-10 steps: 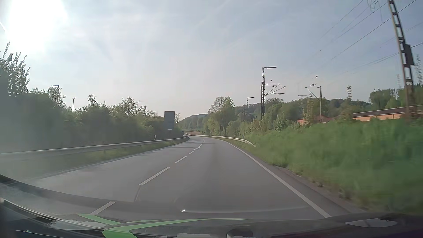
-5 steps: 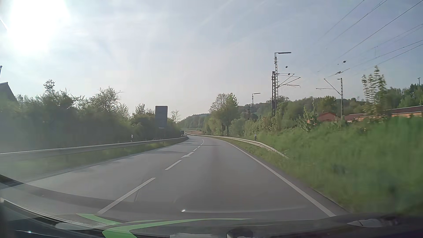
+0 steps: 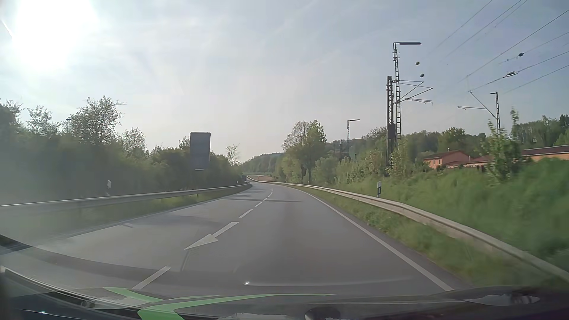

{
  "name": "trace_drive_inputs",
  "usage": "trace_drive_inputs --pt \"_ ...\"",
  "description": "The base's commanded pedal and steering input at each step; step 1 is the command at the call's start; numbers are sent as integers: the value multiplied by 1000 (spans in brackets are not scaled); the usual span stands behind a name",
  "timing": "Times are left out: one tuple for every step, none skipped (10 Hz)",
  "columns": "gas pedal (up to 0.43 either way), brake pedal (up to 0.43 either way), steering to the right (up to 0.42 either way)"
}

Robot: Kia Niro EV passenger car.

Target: Follow the waypoints while adhering to traffic rules and regulations

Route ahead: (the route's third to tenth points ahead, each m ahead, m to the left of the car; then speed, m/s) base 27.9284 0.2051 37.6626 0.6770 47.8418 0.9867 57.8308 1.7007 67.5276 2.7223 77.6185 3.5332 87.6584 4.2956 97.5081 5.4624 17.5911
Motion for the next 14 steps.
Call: trace_drive_inputs --pt "87 0 -4" --pt "87 0 -5" --pt "87 0 -4" --pt "87 0 -4" --pt "87 0 -5" --pt "87 0 -5" --pt "87 0 -6" --pt "87 0 -6" --pt "87 0 -6" --pt "87 0 -6" --pt "87 0 -6" --pt "87 0 -6" --pt "87 0 -6" --pt "87 0 -6"
